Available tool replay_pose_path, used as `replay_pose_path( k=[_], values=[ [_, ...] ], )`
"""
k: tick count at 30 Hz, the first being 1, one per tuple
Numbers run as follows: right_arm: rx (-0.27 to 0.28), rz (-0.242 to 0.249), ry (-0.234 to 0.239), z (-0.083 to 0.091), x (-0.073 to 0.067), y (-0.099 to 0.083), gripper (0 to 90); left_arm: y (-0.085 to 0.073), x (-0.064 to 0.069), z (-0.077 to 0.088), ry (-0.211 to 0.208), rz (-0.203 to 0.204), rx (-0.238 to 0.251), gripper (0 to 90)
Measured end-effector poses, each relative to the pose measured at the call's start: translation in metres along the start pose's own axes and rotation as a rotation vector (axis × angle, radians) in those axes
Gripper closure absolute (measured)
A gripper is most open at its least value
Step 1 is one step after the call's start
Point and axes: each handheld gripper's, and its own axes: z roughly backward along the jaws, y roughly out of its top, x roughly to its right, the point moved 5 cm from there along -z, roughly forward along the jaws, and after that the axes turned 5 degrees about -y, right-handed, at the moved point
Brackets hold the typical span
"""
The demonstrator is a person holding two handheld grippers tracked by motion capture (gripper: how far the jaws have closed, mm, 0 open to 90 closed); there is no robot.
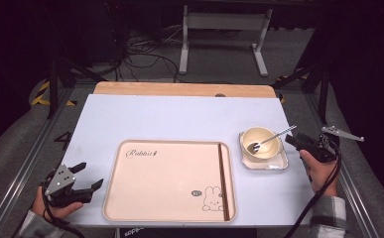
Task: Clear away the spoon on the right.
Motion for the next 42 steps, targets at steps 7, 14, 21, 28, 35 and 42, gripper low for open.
replay_pose_path(
  k=[7, 14, 21, 28, 35, 42],
  values=[
    [-0.024, -0.071, 0.034, -0.028, 0.000, -0.003, 27.8, -0.004, 0.000, 0.006, 0.010, 0.008, -0.003, 19.5],
    [-0.021, -0.136, 0.053, -0.049, 0.003, -0.003, 31.2, -0.010, 0.001, 0.013, 0.030, 0.021, -0.007, 19.5],
    [0.020, -0.167, 0.114, -0.053, -0.002, 0.003, 66.3, -0.017, 0.002, 0.024, 0.052, 0.036, -0.010, 19.5],
    [0.096, -0.162, 0.184, -0.039, -0.008, 0.015, 79.7, -0.020, 0.003, 0.030, 0.067, 0.042, -0.011, 19.5],
    [0.186, -0.118, 0.227, -0.015, -0.022, 0.030, 89.1, -0.020, 0.002, 0.029, 0.066, 0.038, -0.013, 19.4],
    [0.241, -0.039, 0.193, 0.004, -0.034, 0.039, 89.3, -0.018, 0.003, 0.028, 0.061, 0.033, -0.011, 19.4]
  ],
)
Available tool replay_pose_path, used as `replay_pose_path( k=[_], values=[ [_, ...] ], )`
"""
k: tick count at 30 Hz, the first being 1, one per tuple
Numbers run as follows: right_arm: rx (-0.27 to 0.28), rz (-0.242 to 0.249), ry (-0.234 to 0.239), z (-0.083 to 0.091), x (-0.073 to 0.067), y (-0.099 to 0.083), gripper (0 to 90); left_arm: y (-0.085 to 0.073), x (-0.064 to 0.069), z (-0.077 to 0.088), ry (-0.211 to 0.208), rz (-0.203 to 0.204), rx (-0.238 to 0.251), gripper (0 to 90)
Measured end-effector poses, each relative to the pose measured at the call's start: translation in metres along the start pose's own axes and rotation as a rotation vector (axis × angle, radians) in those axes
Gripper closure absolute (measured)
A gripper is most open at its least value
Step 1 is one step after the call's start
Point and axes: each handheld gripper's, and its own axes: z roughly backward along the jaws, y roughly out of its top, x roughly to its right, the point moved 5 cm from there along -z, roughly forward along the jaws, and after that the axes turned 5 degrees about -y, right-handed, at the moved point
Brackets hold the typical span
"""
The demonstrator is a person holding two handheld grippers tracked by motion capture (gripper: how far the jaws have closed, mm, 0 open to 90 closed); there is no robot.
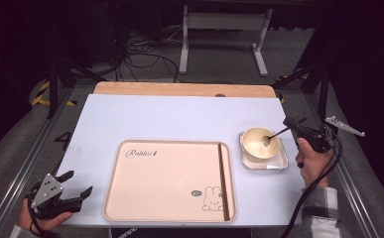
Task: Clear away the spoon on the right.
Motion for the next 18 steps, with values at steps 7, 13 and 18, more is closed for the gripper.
replay_pose_path(
  k=[7, 13, 18],
  values=[
    [0.046, 0.040, 0.047, 0.010, -0.022, 0.012, 89.3, 0.002, 0.001, -0.001, -0.003, -0.005, -0.001, 19.5],
    [0.050, 0.100, 0.126, 0.014, -0.054, 0.018, 89.3, 0.004, 0.001, -0.004, -0.008, -0.009, 0.002, 19.4],
    [0.044, 0.134, 0.197, 0.016, -0.077, 0.018, 89.3, 0.005, 0.001, -0.006, -0.013, -0.015, 0.000, 19.4]
  ],
)
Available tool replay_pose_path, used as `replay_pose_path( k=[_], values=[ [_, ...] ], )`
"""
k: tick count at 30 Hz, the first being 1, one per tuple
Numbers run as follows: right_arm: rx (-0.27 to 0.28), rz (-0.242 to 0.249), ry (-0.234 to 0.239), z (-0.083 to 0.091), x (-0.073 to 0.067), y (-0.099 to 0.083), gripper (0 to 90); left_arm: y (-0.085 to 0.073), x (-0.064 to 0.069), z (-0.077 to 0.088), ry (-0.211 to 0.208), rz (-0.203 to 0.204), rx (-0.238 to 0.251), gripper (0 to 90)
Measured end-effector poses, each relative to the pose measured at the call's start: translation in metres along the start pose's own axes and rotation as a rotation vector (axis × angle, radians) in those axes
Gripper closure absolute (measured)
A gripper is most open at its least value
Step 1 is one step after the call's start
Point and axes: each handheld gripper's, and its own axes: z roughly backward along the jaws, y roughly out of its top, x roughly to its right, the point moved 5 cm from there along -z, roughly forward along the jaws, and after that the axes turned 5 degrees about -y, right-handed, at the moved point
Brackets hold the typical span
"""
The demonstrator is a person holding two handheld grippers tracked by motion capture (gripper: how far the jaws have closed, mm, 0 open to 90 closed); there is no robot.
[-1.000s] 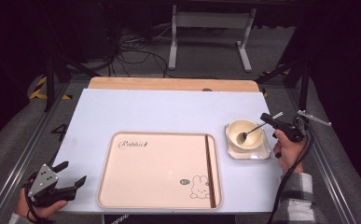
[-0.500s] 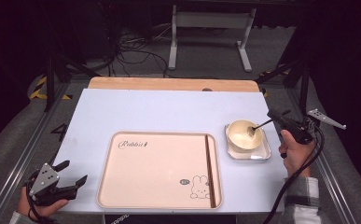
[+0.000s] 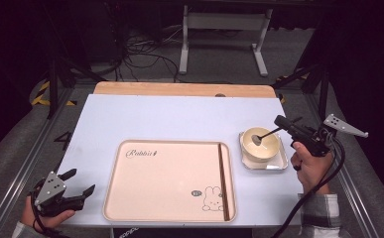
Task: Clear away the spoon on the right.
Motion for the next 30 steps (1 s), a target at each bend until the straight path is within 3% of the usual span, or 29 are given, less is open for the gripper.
replay_pose_path(
  k=[4, 8, 10, 12, 17, 24, 27, 30],
  values=[
    [-0.019, 0.001, 0.076, -0.006, -0.021, -0.002, 89.3, 0.002, 0.000, -0.002, -0.008, -0.004, 0.002, 19.4],
    [-0.076, 0.011, 0.151, -0.018, -0.044, -0.013, 89.3, 0.003, 0.001, -0.003, -0.011, -0.011, 0.001, 19.4],
    [-0.147, 0.023, 0.205, -0.030, -0.058, -0.025, 89.3, 0.003, 0.001, -0.003, -0.011, -0.012, 0.000, 19.3],
    [-0.209, 0.053, 0.226, -0.040, -0.068, -0.038, 89.3, 0.002, 0.001, -0.003, -0.008, -0.013, -0.003, 19.3],
    [-0.318, 0.063, 0.305, -0.060, -0.089, -0.064, 89.3, 0.002, 0.001, -0.002, -0.005, -0.015, -0.003, 19.2],
    [-0.439, 0.066, 0.418, -0.066, -0.118, -0.092, 89.2, 0.003, 0.001, -0.002, -0.010, -0.017, -0.003, 19.1],
    [-0.456, 0.049, 0.455, -0.066, -0.126, -0.097, 89.2, 0.003, 0.002, -0.004, -0.012, -0.019, -0.007, 19.0],
    [-0.457, 0.043, 0.452, -0.066, -0.128, -0.099, 88.9, 0.004, 0.003, -0.006, -0.015, -0.031, -0.014, 18.9]
  ],
)
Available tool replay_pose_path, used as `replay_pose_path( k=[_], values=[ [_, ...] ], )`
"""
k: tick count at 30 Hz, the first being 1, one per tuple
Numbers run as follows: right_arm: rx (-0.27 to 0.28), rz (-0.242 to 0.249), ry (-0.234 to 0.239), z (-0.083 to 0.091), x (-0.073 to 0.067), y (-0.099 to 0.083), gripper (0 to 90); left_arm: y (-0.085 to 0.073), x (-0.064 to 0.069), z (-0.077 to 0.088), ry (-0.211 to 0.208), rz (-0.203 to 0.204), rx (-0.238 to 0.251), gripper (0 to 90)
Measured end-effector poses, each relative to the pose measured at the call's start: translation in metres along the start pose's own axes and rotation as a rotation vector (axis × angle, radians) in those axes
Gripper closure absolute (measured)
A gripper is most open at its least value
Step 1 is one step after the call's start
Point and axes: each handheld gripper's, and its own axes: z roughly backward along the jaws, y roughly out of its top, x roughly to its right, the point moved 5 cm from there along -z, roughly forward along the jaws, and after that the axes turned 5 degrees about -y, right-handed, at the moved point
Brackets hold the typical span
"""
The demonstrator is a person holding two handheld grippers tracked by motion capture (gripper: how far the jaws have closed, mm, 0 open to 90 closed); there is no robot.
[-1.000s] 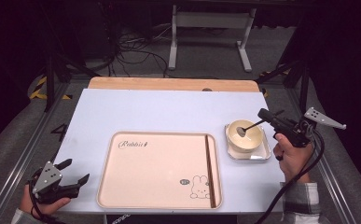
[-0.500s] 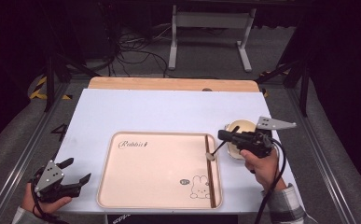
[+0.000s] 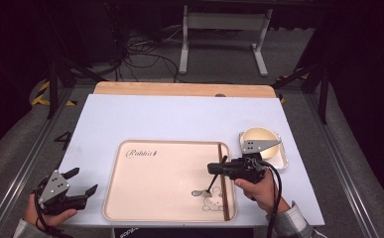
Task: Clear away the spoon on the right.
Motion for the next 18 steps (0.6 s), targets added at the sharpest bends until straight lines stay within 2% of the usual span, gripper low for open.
replay_pose_path(
  k=[3, 4, 5, 8, 12, 18],
  values=[
    [0.007, -0.015, -0.051, -0.004, 0.008, 0.000, 85.3, 0.001, 0.000, -0.003, -0.004, -0.010, -0.011, 18.7],
    [-0.003, -0.014, -0.092, -0.008, 0.015, -0.001, 82.7, 0.001, 0.001, -0.003, -0.004, -0.008, -0.011, 18.7],
    [-0.003, -0.014, -0.092, -0.008, 0.015, -0.001, 82.7, 0.001, 0.001, -0.003, -0.004, -0.008, -0.011, 18.7],
    [-0.024, -0.050, -0.118, -0.019, 0.029, -0.005, 79.1, 0.001, 0.001, -0.004, -0.009, -0.013, -0.014, 18.6],
    [-0.047, -0.093, -0.118, -0.027, 0.040, -0.008, 76.6, 0.000, 0.000, -0.005, -0.011, -0.012, -0.016, 18.4],
    [-0.132, -0.118, -0.101, -0.040, 0.046, -0.020, 71.1, 0.000, 0.001, -0.005, -0.015, -0.021, -0.025, 18.4]
  ],
)
